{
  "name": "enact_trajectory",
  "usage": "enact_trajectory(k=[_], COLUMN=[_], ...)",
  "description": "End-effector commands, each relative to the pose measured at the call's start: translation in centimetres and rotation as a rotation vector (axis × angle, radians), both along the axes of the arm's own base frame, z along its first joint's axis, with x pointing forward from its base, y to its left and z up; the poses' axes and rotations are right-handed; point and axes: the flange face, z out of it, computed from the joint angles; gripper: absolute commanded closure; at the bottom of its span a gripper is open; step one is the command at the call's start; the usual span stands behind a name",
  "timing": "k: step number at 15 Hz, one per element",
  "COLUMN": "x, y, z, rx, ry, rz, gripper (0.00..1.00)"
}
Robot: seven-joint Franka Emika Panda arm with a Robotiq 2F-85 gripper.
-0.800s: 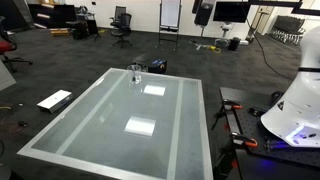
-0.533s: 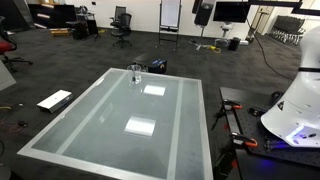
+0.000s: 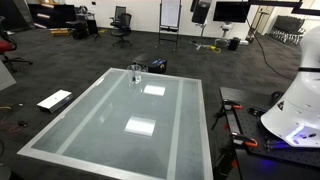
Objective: Remove the black marker from the glass and put it on the table
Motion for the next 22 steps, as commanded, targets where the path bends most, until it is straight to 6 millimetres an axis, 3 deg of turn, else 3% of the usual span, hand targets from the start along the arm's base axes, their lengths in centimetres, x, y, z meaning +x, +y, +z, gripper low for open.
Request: enact_trajectory(k=[1,7,13,17,22], x=[1.4,4.6,8.0,10.5,13.2], y=[-1.2,-4.5,-8.6,-11.3,-14.4], z=[0.3,-0.7,-3.5,-6.1,-10.0], rx=[-0.009,-0.013,0.030,0.036,-0.042], ry=[-0.060,-0.109,-0.123,-0.136,-0.271], rz=[-0.069,-0.112,-0.078,-0.077,-0.229], gripper=[0.00,0.00,0.00,0.00,0.00])
